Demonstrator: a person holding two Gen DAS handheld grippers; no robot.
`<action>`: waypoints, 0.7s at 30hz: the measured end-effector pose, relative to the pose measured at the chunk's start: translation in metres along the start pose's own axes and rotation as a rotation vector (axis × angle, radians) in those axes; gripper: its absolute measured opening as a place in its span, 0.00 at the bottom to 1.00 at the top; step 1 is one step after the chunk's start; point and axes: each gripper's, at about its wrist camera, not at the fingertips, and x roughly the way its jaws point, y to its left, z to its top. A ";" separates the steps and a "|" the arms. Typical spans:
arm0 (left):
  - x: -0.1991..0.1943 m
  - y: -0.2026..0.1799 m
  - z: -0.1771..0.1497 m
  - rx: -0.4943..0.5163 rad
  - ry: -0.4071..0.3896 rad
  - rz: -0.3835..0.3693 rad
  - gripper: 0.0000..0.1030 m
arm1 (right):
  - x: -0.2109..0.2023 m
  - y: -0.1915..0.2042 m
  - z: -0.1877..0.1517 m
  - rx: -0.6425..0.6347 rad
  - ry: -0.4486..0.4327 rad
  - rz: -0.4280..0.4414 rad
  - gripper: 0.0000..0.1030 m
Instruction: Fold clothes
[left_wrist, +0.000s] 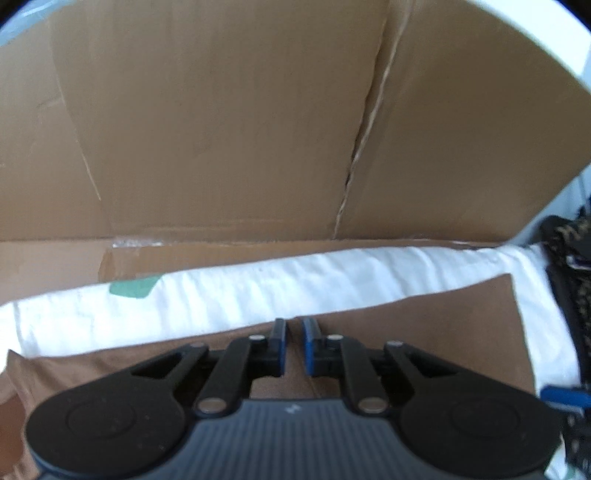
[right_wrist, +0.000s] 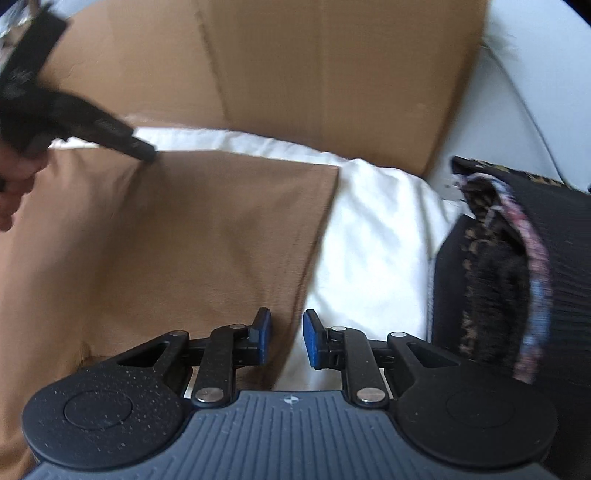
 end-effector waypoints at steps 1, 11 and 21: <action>-0.007 0.004 0.000 0.001 -0.006 -0.008 0.10 | -0.003 -0.002 0.001 0.012 -0.011 0.006 0.24; -0.089 0.081 -0.019 -0.047 -0.010 0.071 0.11 | -0.023 0.011 0.017 0.014 -0.115 0.110 0.24; -0.203 0.187 -0.083 -0.141 0.028 0.224 0.11 | -0.001 0.029 -0.001 -0.027 -0.020 0.103 0.24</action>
